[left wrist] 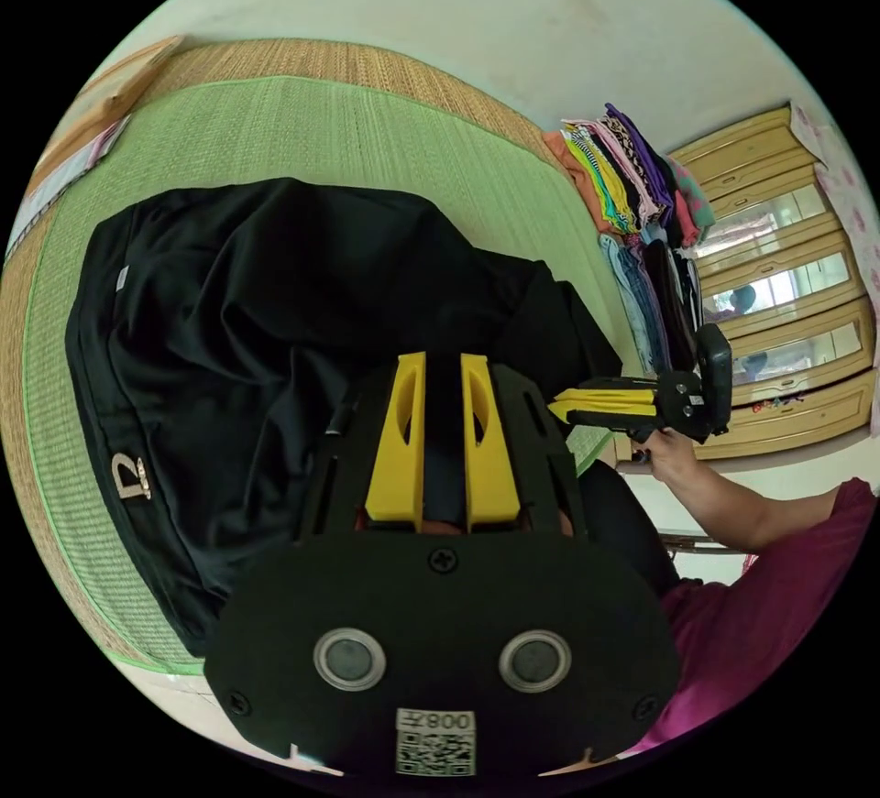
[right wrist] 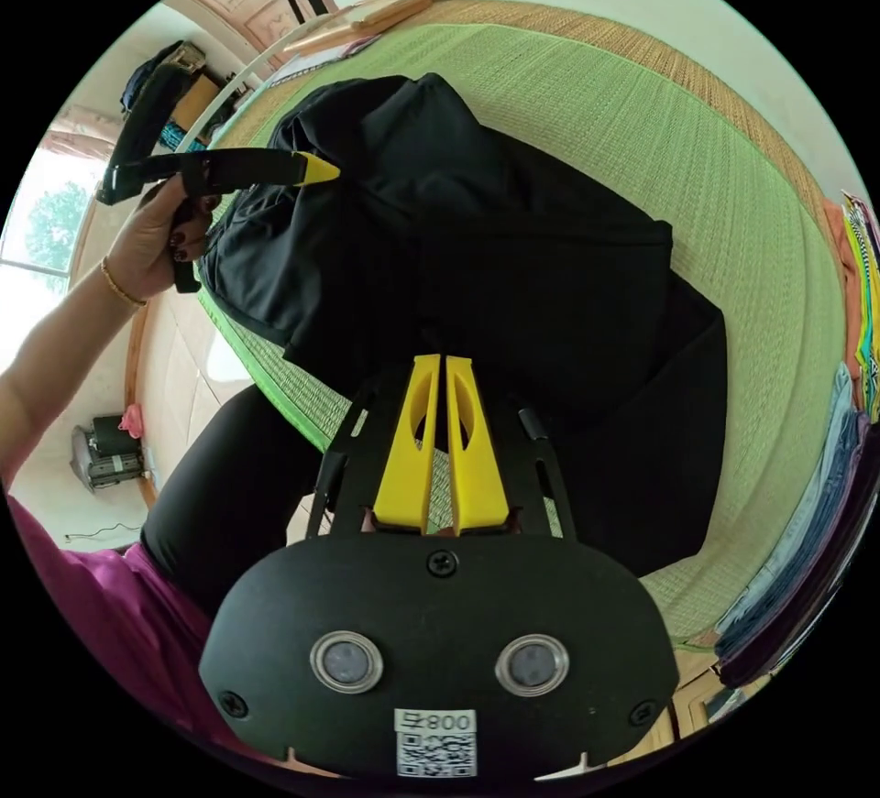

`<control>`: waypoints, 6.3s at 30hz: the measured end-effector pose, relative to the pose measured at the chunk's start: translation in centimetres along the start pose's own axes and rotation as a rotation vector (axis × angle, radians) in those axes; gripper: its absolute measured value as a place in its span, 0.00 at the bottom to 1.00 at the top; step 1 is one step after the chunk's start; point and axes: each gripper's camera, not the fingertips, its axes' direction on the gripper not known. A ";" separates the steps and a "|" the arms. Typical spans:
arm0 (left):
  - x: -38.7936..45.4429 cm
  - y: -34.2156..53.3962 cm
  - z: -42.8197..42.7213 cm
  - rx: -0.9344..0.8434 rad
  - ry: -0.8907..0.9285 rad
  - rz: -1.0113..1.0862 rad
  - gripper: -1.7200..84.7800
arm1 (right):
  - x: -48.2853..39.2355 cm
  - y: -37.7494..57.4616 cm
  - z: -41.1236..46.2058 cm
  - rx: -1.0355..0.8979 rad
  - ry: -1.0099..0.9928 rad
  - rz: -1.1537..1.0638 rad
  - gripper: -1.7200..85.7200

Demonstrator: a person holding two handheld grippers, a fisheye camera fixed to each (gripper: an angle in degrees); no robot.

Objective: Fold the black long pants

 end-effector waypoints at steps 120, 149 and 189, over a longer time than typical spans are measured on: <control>11.9 -25.9 10.2 0.062 -0.153 0.117 0.04 | 39.9 26.5 33.1 0.423 -0.213 0.583 0.03; 10.3 -20.9 9.7 0.171 -0.109 0.059 0.04 | 37.1 30.2 25.9 0.556 -0.336 0.508 0.02; -1.3 -9.5 5.8 0.155 -0.551 -0.205 0.02 | 15.3 17.1 13.3 0.298 0.207 0.504 0.02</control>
